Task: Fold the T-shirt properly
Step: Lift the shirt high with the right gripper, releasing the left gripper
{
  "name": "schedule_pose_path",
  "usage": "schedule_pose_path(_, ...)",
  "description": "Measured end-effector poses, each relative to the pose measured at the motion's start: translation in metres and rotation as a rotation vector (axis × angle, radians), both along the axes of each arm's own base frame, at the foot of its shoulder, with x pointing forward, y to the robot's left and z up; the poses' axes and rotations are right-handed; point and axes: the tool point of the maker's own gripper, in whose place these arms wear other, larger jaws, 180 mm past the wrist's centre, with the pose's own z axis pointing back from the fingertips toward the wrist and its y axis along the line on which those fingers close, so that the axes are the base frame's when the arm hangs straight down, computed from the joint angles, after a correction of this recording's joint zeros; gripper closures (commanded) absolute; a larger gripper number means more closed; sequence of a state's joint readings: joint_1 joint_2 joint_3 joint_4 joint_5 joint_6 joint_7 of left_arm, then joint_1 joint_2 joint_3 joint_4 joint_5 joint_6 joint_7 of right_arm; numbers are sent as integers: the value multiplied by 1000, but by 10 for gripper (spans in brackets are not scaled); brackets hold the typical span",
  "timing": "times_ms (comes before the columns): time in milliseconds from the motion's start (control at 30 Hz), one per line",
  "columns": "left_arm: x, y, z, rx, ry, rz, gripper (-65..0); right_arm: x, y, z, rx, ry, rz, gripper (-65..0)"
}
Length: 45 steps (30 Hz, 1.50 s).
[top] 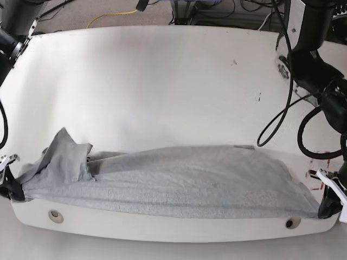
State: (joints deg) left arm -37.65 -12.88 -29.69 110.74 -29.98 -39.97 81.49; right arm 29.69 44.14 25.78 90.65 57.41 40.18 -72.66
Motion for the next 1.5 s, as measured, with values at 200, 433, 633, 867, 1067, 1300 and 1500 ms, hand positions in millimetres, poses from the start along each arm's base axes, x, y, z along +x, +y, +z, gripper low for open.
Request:
schedule_pose_path(200,15,7,87,20,-171,26,0,21,-8,72,-102,-82,-3,0)
schedule_pose_path(433,30,41,172,-49,-256,62,0,22,-11,168,-177,-219,-12,0)
schedule_pose_path(633,46,42,183,-121,-244,5,0,12,-17,200,-229,-268,-33,0)
schedule_pose_path(867,56,37,123,-110,-117,11,0,23,-21,131,-179,-117,-27,0)
schedule_pose_path(1067,50,32,39,-74,39,34,0,24,-29,107,-148,-72,-52,0)
schedule_pose_path(1300,34,10,-50,-73,207,11,0,26,-23,88,-128,-47,-25,0)
schedule_pose_path(1500,23,-43,-120,-153,344,-80,0,15,-33,38,-66,31,-46,0)
